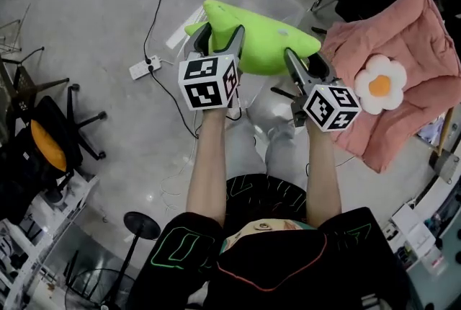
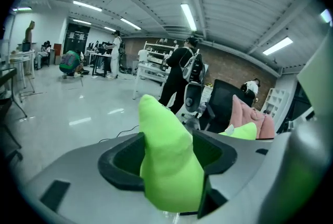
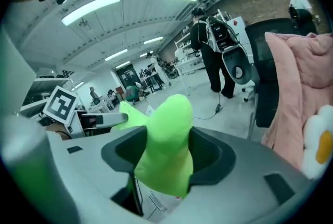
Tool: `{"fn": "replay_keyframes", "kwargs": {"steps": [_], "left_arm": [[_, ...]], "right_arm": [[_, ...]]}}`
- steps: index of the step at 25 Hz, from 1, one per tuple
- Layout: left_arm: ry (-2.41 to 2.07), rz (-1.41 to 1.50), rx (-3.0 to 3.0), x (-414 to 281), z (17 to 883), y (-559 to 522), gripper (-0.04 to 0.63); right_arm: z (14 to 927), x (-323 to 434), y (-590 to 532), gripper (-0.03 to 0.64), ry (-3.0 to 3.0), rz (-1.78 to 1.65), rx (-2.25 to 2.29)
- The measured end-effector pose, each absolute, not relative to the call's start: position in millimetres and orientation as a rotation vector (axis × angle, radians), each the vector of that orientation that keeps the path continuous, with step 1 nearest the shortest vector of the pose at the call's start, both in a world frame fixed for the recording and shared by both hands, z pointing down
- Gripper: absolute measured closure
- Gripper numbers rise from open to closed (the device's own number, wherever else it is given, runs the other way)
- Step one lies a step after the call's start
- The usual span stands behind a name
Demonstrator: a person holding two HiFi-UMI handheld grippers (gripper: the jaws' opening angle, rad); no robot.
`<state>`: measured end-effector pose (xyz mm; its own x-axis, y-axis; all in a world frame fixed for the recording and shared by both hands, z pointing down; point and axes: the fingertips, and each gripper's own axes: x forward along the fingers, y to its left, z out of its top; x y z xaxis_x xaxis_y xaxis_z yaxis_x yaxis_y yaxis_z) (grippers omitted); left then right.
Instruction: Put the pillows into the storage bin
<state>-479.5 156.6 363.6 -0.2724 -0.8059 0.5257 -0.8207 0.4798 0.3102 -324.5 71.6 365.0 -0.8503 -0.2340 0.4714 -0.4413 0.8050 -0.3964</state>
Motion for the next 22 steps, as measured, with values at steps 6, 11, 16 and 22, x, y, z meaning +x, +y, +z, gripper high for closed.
{"fn": "replay_keyframes", "kwargs": {"steps": [6, 11, 16, 22], "left_arm": [[-2.096, 0.034, 1.294, -503.2, 394.5, 187.3, 0.387], [-2.061, -0.013, 1.313, -498.8, 400.8, 182.7, 0.496], [-2.031, -0.034, 1.387, -484.4, 401.6, 165.3, 0.603], [-1.930, -0.034, 1.598, -436.3, 382.7, 110.6, 0.603]], "right_arm": [[389.1, -347.2, 64.3, 0.379, -2.545, 0.776, 0.637], [387.8, -344.5, 59.8, 0.439, -2.547, 0.745, 0.648], [390.0, -322.1, 51.0, 0.583, -2.547, 0.717, 0.733], [381.0, -282.0, 26.8, 0.614, -2.587, 0.735, 0.803]]}}
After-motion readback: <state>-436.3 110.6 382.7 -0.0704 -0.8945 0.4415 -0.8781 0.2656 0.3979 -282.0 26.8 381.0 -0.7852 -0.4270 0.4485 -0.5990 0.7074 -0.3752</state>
